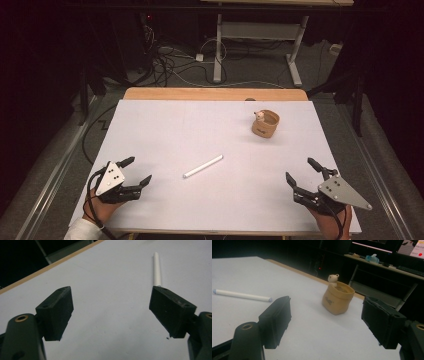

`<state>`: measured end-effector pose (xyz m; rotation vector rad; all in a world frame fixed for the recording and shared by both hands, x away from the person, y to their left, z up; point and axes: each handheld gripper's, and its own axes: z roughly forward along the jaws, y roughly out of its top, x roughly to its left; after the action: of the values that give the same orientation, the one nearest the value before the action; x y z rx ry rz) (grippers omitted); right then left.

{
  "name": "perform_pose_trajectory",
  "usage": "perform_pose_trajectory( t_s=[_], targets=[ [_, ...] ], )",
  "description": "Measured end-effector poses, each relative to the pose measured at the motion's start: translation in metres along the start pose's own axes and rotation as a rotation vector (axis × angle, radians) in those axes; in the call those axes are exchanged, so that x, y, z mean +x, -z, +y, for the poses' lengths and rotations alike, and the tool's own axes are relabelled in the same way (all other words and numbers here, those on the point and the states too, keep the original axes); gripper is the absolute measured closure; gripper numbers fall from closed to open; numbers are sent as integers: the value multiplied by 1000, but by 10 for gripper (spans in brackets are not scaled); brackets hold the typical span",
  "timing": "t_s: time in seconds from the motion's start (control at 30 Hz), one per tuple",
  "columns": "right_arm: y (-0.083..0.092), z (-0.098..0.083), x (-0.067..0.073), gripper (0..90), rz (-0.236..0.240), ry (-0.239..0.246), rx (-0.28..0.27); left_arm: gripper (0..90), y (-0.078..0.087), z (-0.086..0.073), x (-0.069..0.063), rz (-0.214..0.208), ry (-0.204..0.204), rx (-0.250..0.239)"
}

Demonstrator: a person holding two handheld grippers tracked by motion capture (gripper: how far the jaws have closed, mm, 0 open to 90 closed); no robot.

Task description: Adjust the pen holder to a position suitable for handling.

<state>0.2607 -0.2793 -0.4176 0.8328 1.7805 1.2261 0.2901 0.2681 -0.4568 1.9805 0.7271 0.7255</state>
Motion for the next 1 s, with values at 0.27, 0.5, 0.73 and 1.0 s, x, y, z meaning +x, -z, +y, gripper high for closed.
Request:
perform_pose_trajectory(
  t_s=[0.27,0.5,0.73,1.0],
  targets=[
    [-1,-4,3,236,9,-6,21,185,-7,-1,-4,-11,9,57],
    [-5,-5,8,236,12,32,43,187,-9,0,-5,-25,-16,85],
    [-12,-10,9,234,24,45,66,187,-13,4,-4,-47,-12,106],
    [-16,-13,10,236,29,44,78,208,-30,17,-10,-35,-43,160]
  ],
)
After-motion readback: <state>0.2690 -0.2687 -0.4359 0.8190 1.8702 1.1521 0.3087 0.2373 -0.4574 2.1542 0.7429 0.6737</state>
